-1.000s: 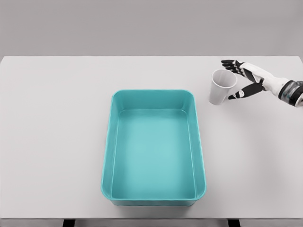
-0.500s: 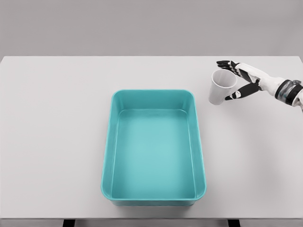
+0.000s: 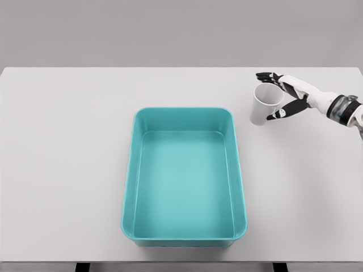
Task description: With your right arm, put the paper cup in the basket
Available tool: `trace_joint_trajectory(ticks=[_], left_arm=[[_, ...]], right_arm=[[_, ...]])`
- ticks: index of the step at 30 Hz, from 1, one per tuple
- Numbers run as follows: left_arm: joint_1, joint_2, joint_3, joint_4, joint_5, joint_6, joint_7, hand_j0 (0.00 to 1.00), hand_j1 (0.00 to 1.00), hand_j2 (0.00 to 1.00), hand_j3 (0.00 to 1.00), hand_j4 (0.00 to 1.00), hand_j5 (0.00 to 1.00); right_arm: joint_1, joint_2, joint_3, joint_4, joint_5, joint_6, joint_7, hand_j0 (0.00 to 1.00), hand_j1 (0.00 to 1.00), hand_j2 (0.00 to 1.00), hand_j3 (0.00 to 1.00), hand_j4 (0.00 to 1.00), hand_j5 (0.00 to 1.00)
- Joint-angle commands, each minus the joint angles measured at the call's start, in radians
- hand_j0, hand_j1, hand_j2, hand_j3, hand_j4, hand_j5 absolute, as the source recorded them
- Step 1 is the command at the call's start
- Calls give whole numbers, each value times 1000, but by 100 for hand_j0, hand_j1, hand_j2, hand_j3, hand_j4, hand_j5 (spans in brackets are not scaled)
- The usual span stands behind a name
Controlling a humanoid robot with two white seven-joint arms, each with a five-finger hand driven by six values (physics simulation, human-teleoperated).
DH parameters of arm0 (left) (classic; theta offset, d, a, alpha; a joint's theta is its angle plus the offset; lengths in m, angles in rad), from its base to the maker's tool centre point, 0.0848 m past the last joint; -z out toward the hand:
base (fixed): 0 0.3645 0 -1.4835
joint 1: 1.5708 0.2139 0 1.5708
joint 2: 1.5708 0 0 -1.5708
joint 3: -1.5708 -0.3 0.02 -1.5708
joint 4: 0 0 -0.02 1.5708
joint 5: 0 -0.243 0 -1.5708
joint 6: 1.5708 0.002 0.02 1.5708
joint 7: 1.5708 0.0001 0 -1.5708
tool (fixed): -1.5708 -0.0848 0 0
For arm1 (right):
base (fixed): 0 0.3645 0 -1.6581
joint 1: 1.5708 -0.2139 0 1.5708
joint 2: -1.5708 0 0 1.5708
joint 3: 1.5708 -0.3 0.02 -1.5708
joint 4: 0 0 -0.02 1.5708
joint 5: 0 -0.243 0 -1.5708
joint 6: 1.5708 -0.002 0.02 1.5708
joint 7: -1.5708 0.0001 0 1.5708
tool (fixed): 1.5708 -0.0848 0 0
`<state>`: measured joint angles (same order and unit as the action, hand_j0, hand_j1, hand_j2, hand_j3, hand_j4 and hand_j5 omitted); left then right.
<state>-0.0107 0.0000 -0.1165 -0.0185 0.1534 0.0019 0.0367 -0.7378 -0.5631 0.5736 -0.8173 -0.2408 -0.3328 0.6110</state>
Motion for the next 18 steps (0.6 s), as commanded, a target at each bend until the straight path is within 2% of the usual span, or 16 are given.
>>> trace_joint_trajectory(ticks=[1, 6, 10, 14, 18], left_arm=[[0, 0, 0, 0, 0, 1, 0, 100, 100, 100, 100, 100, 100], [0, 0, 0, 0, 0, 0, -1, 100, 100, 100, 100, 100, 100], [0, 0, 0, 0, 0, 0, 0, 100, 100, 100, 100, 100, 100], [0, 0, 0, 0, 0, 0, -1, 100, 100, 100, 100, 100, 100], [0, 0, 0, 0, 0, 0, -1, 100, 100, 100, 100, 100, 100]], right_arm=[[0, 0, 3, -6, -6, 1, 0, 100, 100, 100, 100, 100, 100], [0, 0, 9, -13, -8, 1, 0, 100, 100, 100, 100, 100, 100], [0, 0, 9, -13, -8, 4, 0, 94, 94, 94, 94, 94, 94], [0, 0, 9, -13, -8, 4, 0, 92, 92, 92, 92, 92, 92], [0, -1, 9, -13, -8, 6, 0, 79, 79, 79, 79, 79, 79]])
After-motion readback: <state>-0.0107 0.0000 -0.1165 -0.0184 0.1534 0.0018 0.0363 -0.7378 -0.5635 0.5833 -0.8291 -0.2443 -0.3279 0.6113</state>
